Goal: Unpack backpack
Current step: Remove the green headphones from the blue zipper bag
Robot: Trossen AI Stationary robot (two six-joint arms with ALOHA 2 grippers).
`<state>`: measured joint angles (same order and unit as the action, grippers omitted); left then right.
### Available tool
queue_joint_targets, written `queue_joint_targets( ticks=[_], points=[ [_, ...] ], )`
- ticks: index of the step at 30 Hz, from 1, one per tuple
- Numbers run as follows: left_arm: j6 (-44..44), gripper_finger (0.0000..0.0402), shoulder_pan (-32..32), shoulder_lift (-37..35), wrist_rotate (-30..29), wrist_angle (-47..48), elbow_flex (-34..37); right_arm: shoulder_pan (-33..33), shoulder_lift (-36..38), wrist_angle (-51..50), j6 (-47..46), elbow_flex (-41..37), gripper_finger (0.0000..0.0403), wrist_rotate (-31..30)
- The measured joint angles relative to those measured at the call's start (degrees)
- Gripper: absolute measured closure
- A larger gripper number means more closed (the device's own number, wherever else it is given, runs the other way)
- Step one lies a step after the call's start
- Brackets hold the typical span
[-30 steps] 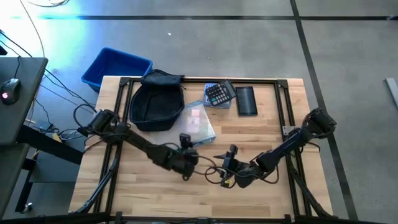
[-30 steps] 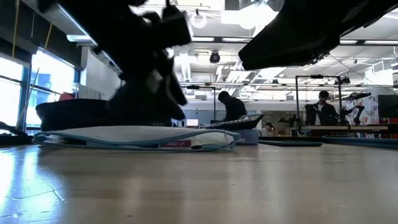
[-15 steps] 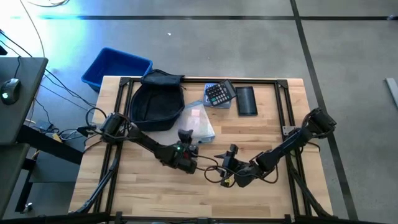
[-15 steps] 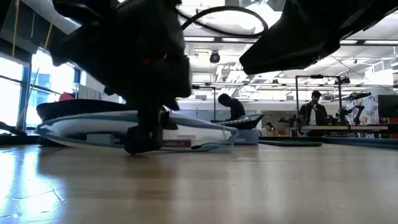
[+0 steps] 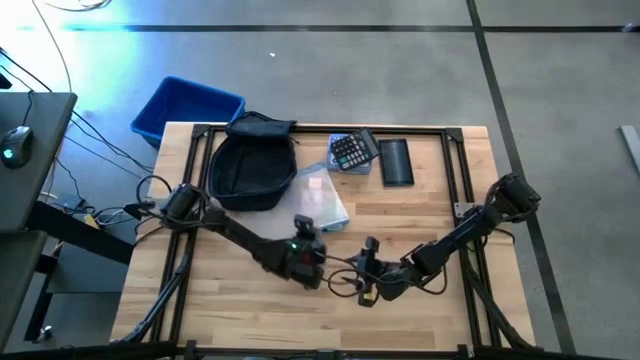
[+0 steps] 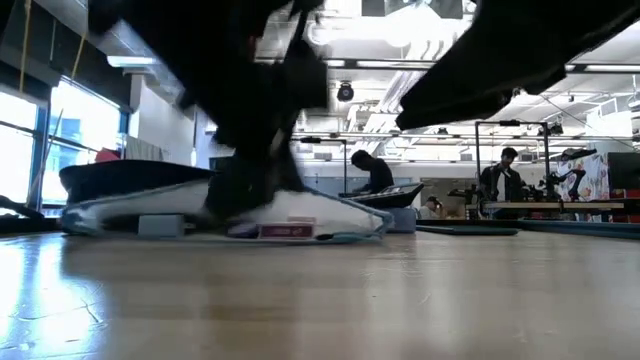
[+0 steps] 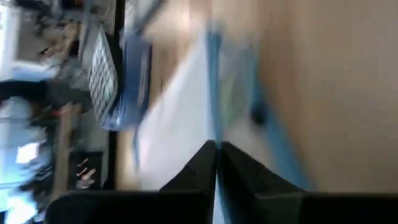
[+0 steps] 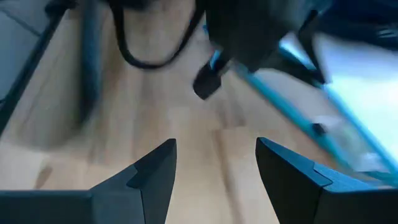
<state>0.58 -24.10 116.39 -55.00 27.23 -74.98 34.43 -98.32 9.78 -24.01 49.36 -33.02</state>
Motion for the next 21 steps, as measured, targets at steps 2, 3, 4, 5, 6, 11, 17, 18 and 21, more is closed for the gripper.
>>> queue_joint_targets(
  ticks=[2, 3, 4, 5, 6, 11, 17, 18, 21],
  points=[
    [-0.02, 0.04, -1.4, -0.04, 2.15, -0.09, -3.76, 0.18, -0.16, 0.31, 0.66, 0.0, 0.02, 2.05],
    [0.03, 0.0401, -2.05, -0.04, 2.5, -0.07, -5.16, 0.35, -0.27, 0.32, 0.8, 0.0, 0.02, 2.22],
    [0.08, 0.0401, -2.6, -0.04, 2.38, -0.11, -6.15, 0.51, -0.35, 0.14, 0.92, 0.0, 0.02, 2.25],
    [0.55, 0.0401, -3.06, -0.04, 2.02, 0.02, -6.83, 0.6, -0.53, 0.1, 0.74, 0.0, 0.02, 2.07],
    [0.57, 0.0401, -3.48, -0.04, 1.98, 0.21, -7.31, 0.55, -0.87, 0.47, 0.39, 0.0, 0.02, 1.64],
    [-0.79, 0.0397, -3.51, -0.05, 7.21, 7.99, -7.32, 0.13, -2.43, 0.32, -0.69, 0.0, 0.02, 0.44],
    [-7.95, 0.0333, -2.13, -0.04, 10.89, 20.4, -7.3, -1.91, -3.33, 0.7, 1.54, 0.01, 0.02, -3.51],
    [-10.08, 0.032, -2.12, -0.04, 10.92, 22.82, -7.33, -2.75, -3.37, 0.41, 4.18, 0.0, 0.02, -5.87],
    [-18.8, 0.0289, -2.59, -0.32, 10.85, 33.29, -7.59, -5.88, -3.39, 0.46, 15.13, 0.0, 0.02, -9.08]
  ],
)
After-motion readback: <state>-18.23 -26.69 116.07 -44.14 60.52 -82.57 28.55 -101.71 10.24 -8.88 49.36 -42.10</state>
